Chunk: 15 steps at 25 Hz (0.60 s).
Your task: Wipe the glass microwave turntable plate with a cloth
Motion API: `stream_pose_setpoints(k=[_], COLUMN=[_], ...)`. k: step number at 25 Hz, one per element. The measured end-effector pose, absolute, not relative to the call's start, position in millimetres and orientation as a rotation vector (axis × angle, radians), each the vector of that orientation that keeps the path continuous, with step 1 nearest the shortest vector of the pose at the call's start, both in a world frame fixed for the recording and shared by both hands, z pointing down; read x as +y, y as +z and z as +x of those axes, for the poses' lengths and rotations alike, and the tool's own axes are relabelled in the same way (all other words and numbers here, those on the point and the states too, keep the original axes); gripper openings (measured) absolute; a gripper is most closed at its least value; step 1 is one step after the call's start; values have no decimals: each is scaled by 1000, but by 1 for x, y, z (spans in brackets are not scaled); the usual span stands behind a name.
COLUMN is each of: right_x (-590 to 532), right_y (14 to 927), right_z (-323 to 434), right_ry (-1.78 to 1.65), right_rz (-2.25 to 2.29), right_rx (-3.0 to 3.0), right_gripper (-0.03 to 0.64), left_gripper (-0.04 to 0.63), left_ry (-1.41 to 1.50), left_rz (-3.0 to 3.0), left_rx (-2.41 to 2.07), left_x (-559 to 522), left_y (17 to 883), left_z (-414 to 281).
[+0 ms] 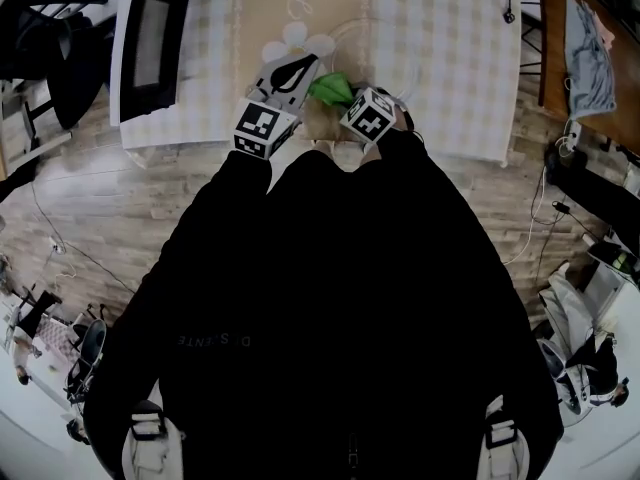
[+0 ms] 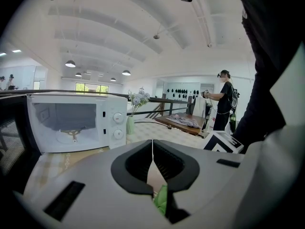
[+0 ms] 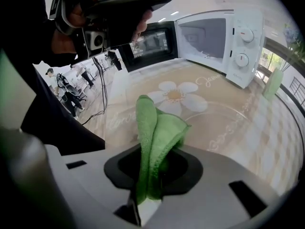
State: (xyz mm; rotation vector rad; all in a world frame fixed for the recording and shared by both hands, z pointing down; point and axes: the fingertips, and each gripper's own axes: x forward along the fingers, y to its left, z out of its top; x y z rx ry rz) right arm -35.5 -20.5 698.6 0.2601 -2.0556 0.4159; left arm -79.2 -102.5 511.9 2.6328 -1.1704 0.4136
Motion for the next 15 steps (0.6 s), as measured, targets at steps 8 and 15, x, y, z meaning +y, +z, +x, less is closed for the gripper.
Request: stream_pose_setpoints(k=[8,15], right_x=[-12,-10], right_y=[700,703], right_z=[-18,17], right_ry=[414,511], right_rz=[245,315], right_rx=[-2035,-2036], right_gripper=[87,89], left_gripper=[21,21], left_ry=[407,415], left_rz=[2644,2667], left_rx=[-1164,-1115], left_x=[-107,-111], left_y=[509,510], left_z=[-72,-50])
